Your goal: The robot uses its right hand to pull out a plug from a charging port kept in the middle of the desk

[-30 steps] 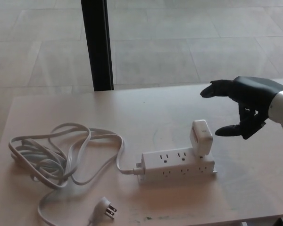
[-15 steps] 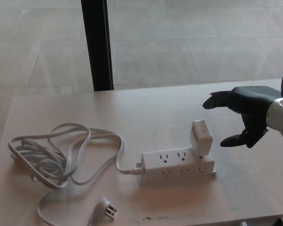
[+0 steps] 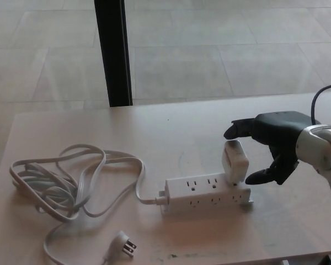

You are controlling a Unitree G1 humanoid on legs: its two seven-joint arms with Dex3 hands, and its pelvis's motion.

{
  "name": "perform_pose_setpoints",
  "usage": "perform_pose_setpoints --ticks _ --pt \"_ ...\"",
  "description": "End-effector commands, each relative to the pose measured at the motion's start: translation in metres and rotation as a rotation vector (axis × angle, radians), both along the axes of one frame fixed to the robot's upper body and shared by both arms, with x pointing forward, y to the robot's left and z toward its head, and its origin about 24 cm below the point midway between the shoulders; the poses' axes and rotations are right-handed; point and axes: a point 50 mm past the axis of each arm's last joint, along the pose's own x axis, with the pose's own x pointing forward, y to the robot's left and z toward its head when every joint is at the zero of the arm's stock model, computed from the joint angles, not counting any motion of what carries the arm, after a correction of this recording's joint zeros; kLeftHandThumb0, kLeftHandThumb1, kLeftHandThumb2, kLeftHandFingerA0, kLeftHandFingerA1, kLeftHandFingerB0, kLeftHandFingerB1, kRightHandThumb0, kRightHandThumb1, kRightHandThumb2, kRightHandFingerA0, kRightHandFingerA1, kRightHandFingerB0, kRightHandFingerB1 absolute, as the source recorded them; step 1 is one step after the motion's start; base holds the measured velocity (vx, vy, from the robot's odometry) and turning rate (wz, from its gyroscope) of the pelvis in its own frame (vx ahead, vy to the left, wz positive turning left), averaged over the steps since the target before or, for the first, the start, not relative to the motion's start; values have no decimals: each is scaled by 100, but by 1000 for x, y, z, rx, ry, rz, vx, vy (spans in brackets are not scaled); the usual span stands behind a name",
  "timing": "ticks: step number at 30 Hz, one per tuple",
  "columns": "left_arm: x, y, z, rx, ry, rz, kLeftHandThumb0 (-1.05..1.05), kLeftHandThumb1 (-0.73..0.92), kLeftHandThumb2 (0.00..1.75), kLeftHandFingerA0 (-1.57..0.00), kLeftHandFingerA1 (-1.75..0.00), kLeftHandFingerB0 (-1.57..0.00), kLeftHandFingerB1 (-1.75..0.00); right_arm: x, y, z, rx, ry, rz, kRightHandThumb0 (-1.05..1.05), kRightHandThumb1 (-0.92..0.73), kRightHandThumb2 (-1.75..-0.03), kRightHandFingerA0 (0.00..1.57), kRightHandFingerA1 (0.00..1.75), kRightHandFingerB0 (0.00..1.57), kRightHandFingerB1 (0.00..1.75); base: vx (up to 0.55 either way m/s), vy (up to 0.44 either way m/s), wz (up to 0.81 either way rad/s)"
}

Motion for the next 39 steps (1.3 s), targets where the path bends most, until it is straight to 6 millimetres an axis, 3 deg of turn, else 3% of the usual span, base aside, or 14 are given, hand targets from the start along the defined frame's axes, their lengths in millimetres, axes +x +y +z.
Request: perform_pose_setpoints --ticks 1,3,12,14,15,19,21,22,23,29,30,35,37,39 --pt "1 6 7 42 -7 -1 -86 92 81 -76 -53 -55 -43 -1 -4 -5 -23 14 -20 -81 -47 -83 85 128 17 43 0 0 0" --pt "1 6 7 34 -17 3 -87 92 81 -75 -54 -54 -43 -1 -5 -5 -25 14 -22 -75 -56 -59 76 134 21 34 0 0 0" --pt "2 6 8 51 -10 -29 -87 92 82 -76 -54 -55 -44 -4 -11 -21 -32 40 -56 -66 -57 -58 77 135 25 33 0 0 0" --pt "2 6 8 55 -8 -34 -86 92 81 -76 -54 -55 -44 -4 -11 -23 -16 38 -56 -68 -46 -83 86 122 20 44 0 0 0" --pt "2 6 8 50 -9 -27 -88 92 81 -76 -55 -55 -44 -5 -10 -26 -10 26 -43 -63 -57 -60 75 146 33 36 0 0 0" --pt "1 6 7 54 -7 -28 -87 92 79 -76 -54 -55 -43 -7 -5 -33 1 20 -30 -56 -59 -58 77 135 45 42 0 0 0" --pt "1 7 8 54 -9 -25 -87 92 81 -76 -54 -55 -43 -10 1 -37 32 10 -13 -58 -50 -90 92 124 47 59 0 0 0" --pt "1 6 8 55 -10 -30 -87 92 81 -75 -54 -54 -43 -10 3 -39 39 10 -12 -53 -59 -62 79 145 54 49 0 0 0" --pt "1 6 8 56 -10 -31 -87 92 81 -75 -54 -54 -43 -10 3 -39 40 10 -12 -53 -59 -62 79 145 54 49 0 0 0" --pt "2 6 8 58 -13 -31 -88 92 80 -74 -53 -55 -43 -14 17 -44 26 9 22 -52 -61 -59 75 109 55 48 0 0 0" --pt "2 6 8 59 -13 -29 -89 92 81 -74 -54 -55 -43 -15 21 -44 29 11 38 -48 -61 -59 78 129 57 51 0 0 0" --pt "3 4 7 53 -26 -28 -86 92 80 -75 -53 -56 -43 -15 17 -45 26 2 38 -35 -63 -60 79 129 65 51 0 0 0" --pt "4 4 7 51 -32 -26 -86 92 79 -74 -53 -55 -43 -14 14 -44 31 -2 36 -33 -59 -63 83 163 91 66 0 0 0" --pt "4 5 8 54 -33 -31 -92 81 94 -73 -57 -54 -48 -15 11 -43 4 -14 41 -34 -58 -60 85 164 92 66 0 0 0"
